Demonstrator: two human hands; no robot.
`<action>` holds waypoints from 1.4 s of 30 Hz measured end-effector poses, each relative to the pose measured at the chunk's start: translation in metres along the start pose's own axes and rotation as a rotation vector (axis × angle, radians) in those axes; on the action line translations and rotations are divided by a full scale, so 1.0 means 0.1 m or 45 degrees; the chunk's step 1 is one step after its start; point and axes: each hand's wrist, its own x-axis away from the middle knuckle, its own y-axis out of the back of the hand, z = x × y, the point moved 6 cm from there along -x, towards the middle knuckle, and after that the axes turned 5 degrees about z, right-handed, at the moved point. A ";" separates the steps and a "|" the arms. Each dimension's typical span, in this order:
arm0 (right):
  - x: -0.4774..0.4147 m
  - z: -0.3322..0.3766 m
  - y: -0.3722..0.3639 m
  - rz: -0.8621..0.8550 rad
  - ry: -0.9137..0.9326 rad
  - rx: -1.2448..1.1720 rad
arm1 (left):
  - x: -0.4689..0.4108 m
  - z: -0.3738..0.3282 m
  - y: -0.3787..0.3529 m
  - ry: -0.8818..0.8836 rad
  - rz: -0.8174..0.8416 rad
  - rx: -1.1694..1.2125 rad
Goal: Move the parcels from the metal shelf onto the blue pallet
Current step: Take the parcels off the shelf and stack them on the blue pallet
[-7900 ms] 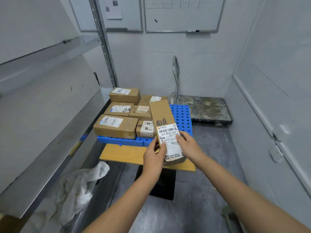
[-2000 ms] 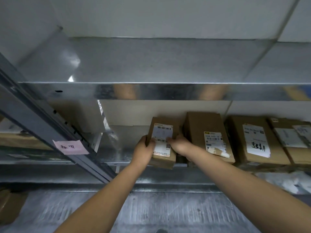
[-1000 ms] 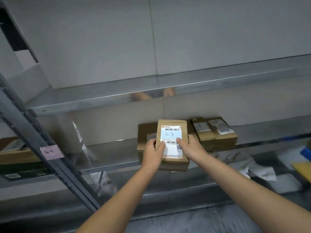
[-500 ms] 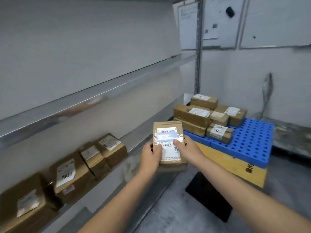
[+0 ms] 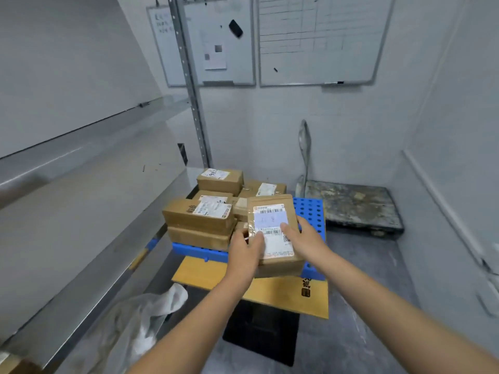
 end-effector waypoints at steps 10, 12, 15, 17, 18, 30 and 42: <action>-1.15 -0.14 0.95 -0.142 -0.039 0.003 | -1.30 -0.16 -1.02 0.002 0.180 0.019; -1.34 -0.19 1.12 -0.146 -0.050 0.031 | -1.45 -0.17 -1.20 0.027 0.187 0.018; -1.63 -0.27 1.33 -0.111 -0.061 0.027 | -1.66 -0.22 -1.42 0.012 0.152 -0.050; -1.84 -0.32 1.47 -0.079 -0.047 0.031 | -1.81 -0.24 -1.58 0.018 0.121 -0.069; -1.95 -0.34 1.54 -0.062 -0.024 0.036 | -1.89 -0.25 -1.66 0.023 0.108 -0.067; -3.09 -0.54 2.49 0.154 0.010 0.147 | -2.49 -0.46 -2.69 0.124 -0.232 -0.064; -3.73 -0.20 1.88 0.571 0.164 0.151 | -2.58 -0.59 -2.25 0.144 -0.605 -0.075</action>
